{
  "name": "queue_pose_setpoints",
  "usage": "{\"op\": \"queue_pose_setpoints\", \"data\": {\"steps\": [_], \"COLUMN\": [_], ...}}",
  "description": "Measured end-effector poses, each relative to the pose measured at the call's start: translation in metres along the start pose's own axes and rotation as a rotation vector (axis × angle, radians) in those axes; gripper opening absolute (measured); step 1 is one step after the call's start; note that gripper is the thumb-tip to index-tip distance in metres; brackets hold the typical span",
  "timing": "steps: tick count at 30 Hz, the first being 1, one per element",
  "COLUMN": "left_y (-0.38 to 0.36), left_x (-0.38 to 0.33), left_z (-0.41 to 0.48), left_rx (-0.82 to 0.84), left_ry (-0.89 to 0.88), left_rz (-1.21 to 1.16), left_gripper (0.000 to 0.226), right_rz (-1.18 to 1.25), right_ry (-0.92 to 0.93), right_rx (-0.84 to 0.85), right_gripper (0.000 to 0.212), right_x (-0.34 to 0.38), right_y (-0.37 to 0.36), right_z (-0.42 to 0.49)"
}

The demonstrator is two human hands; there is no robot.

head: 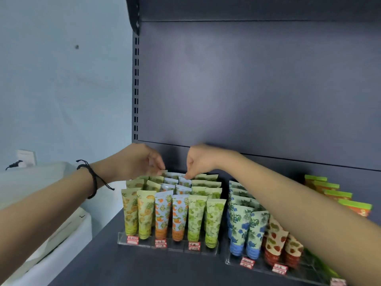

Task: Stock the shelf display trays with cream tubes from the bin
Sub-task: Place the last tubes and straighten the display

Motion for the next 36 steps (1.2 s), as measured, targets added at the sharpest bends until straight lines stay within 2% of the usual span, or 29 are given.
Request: {"op": "queue_pose_setpoints", "data": {"steps": [5, 20, 25, 28, 32, 36], "left_y": [-0.017, -0.023, -0.024, -0.022, -0.018, -0.018], "left_x": [-0.015, -0.022, -0.020, -0.018, -0.015, -0.012], "left_z": [0.021, 0.027, 0.025, 0.025, 0.027, 0.032], "left_rx": [0.042, 0.091, 0.098, 0.087, 0.017, -0.010], "left_ry": [-0.013, 0.043, 0.057, 0.076, 0.079, 0.090], "left_rz": [0.034, 0.085, 0.128, 0.124, 0.142, 0.117], "left_gripper": [0.017, 0.014, 0.017, 0.020, 0.022, 0.022], "right_rz": [0.027, -0.069, -0.027, 0.060, 0.111, 0.108], "right_ry": [0.021, 0.053, 0.041, -0.007, -0.069, -0.064], "right_rx": [0.034, 0.059, 0.073, 0.027, -0.092, -0.063], "right_gripper": [0.026, 0.019, 0.027, 0.031, 0.014, 0.022], "right_x": [0.006, 0.016, 0.014, 0.006, -0.012, -0.016], "right_y": [-0.003, 0.005, 0.003, 0.013, 0.018, 0.006], "right_z": [0.004, -0.001, 0.003, 0.006, 0.012, 0.017]}}
Point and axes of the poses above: each hand's wrist, its own z-axis towards the middle knuckle, its own y-axis out of the back of the hand, x = y × z, the point moved 3 cm from there along z, towards the middle knuckle, and after that the axes turned 5 degrees about -z, right-handed, at the moved point
